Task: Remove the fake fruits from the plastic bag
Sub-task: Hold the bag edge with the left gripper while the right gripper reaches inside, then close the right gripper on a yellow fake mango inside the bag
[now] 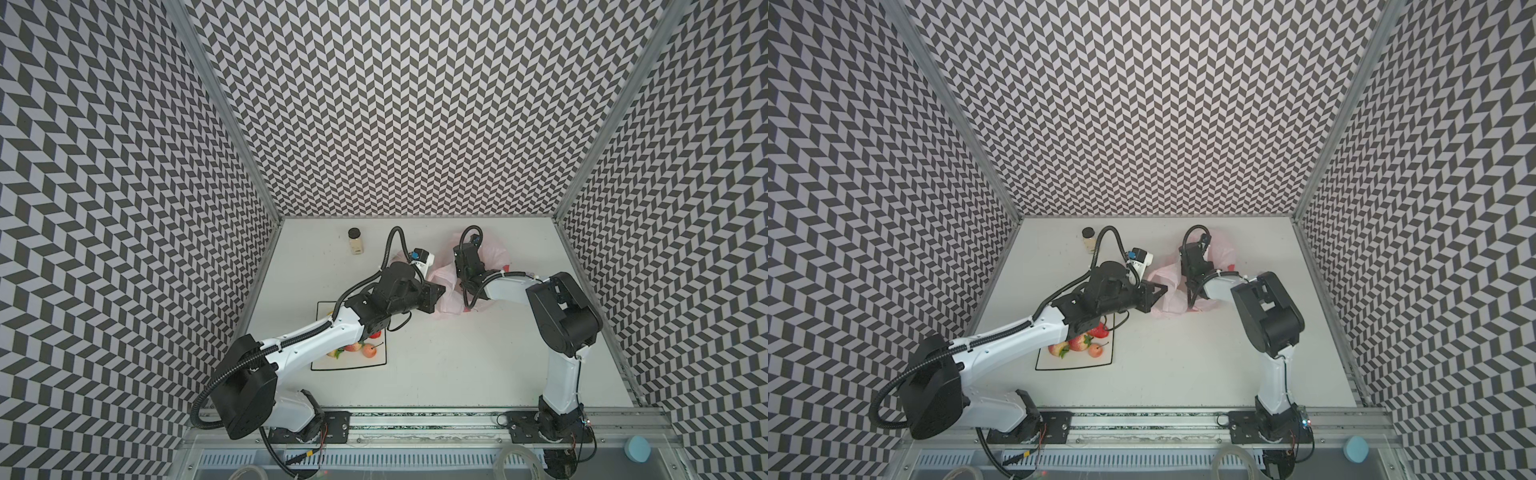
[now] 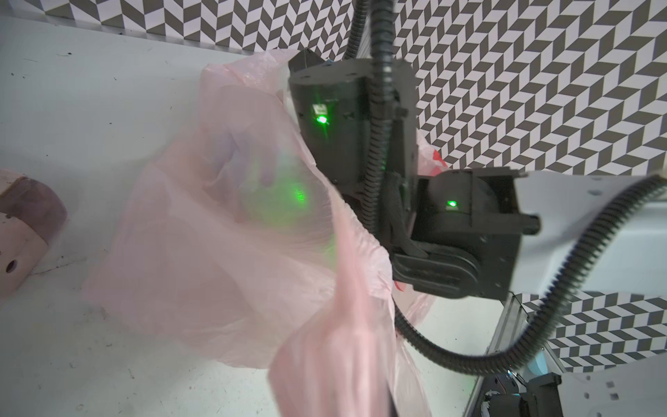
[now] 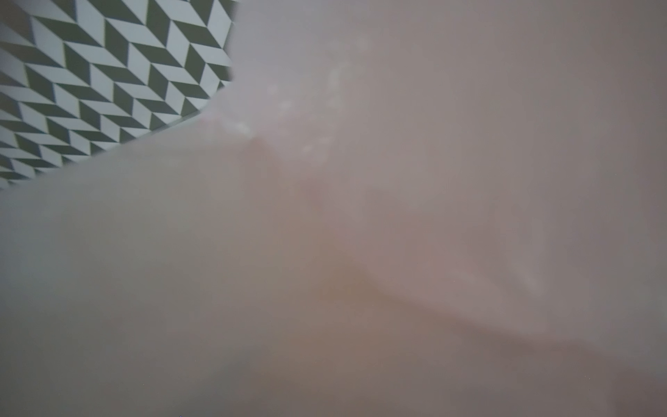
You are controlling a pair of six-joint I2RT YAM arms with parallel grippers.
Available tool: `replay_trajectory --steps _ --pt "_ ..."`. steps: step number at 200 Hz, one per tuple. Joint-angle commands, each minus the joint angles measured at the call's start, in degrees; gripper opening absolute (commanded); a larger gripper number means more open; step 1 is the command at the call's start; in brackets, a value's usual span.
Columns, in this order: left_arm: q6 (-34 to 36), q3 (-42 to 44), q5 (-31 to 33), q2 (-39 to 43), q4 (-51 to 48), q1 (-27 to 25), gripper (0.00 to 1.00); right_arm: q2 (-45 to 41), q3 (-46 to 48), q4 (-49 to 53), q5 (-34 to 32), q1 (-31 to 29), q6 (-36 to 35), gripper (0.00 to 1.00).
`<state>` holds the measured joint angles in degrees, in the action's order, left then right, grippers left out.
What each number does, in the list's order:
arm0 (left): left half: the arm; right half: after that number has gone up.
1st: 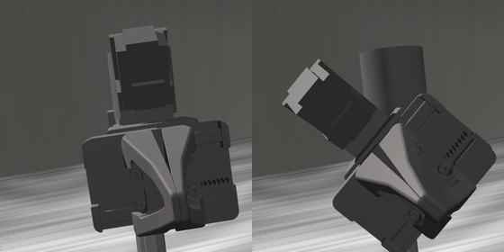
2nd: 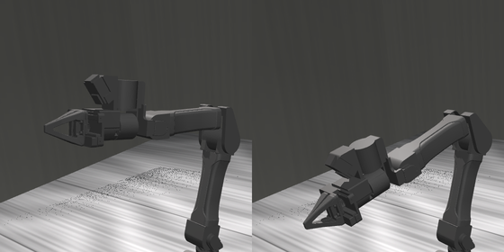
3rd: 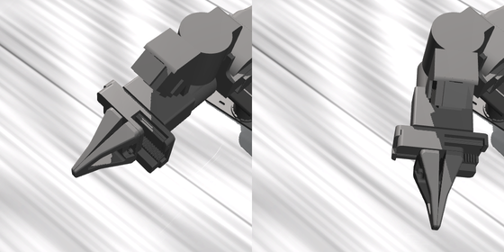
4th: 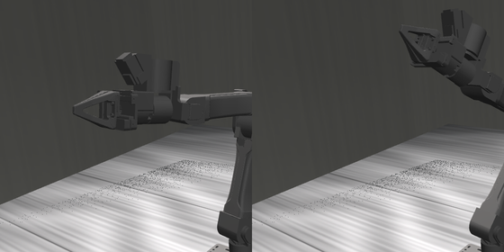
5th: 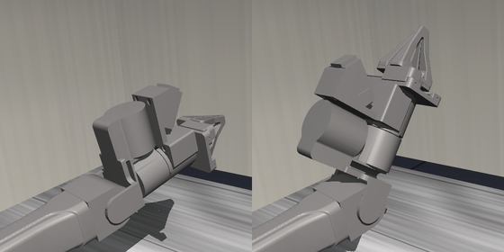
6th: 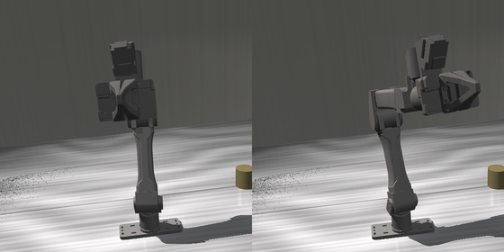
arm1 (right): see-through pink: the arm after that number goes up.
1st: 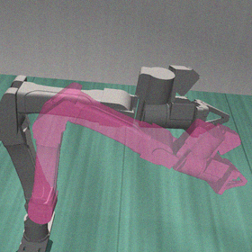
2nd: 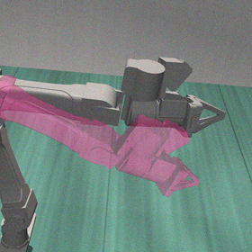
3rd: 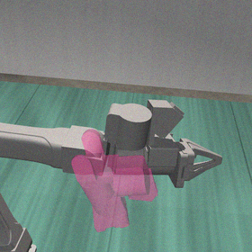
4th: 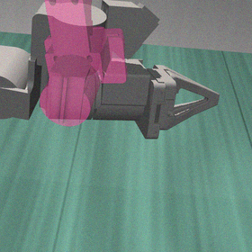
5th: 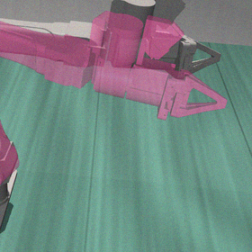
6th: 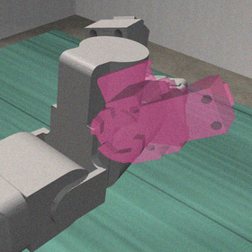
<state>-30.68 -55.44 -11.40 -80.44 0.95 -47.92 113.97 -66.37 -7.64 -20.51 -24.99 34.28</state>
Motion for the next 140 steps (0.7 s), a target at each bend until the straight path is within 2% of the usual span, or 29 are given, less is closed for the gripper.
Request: replay_trajectory --steps 1,42,65,85,140 --pt "0.7 -2.2 -0.3 -0.1 -0.9 -0.8 0.0 2.8 -2.1 2.2 0.7 0.9 -0.5 0.79" --pt "-1.1 -1.9 0.9 -0.8 -0.5 -1.1 0.0 3.3 -3.0 2.5 1.9 1.0 0.0 0.6" --pt "-2.3 -1.4 3.1 -0.3 -0.5 -1.1 0.0 0.4 -0.7 0.3 3.8 1.0 -1.3 0.44" --pt "-3.7 -0.4 6.4 0.3 -0.5 -0.9 0.0 -3.8 2.3 -1.7 6.6 1.0 -2.8 0.35" --pt "-7.4 1.5 10.8 0.9 0.8 1.5 0.0 -18.1 11.4 -2.3 22.8 1.0 -7.6 0.29"
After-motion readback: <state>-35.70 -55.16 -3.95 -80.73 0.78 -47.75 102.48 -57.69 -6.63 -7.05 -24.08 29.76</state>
